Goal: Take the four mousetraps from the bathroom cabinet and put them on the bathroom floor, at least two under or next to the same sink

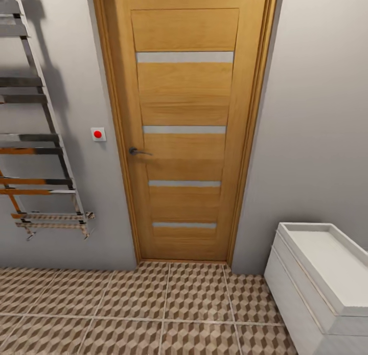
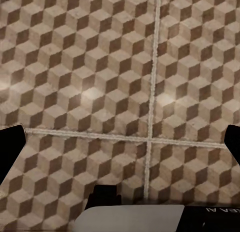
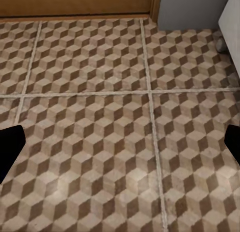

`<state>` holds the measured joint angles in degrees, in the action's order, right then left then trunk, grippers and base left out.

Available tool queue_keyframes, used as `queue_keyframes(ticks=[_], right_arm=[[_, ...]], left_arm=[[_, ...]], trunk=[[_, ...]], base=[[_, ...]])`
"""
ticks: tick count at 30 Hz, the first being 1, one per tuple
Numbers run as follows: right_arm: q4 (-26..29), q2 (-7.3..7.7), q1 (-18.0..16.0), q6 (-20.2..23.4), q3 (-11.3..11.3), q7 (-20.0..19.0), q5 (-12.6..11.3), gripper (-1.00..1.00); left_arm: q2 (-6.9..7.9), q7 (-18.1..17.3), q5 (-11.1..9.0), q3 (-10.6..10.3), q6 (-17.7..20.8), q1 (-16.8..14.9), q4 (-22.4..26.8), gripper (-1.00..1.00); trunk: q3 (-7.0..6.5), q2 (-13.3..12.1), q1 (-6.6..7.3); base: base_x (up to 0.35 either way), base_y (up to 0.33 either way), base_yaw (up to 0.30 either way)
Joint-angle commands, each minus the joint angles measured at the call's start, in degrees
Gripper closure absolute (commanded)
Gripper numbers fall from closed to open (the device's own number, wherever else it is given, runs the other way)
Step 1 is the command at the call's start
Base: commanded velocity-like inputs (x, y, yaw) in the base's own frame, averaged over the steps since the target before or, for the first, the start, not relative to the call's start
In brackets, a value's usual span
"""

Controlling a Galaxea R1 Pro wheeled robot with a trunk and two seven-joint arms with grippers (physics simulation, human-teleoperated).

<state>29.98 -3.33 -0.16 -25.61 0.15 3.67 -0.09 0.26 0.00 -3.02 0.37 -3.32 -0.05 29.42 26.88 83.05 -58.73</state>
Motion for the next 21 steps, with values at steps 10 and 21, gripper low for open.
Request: queue_keyframes(ticks=[10, 21], right_arm=[[-0.01, -0.01, -0.02, -0.14, 0.03, 0.19, 0.0, -1.0], [-0.01, -0.01, -0.02, -0.14, 0.03, 0.19, 0.0, -1.0]], left_arm=[[0.0, 0.0, -0.32, -0.02, -0.11, 0.02, 0.02, -1.0], [0.0, 0.0, -0.32, -0.02, -0.11, 0.0, -0.07, -1.0]], trunk=[[0.05, 0.03, 0.0], [0.05, 0.03, 0.0]], base=[[0.0, 0.0, 0.255], [0.0, 0.0, 0.255]])
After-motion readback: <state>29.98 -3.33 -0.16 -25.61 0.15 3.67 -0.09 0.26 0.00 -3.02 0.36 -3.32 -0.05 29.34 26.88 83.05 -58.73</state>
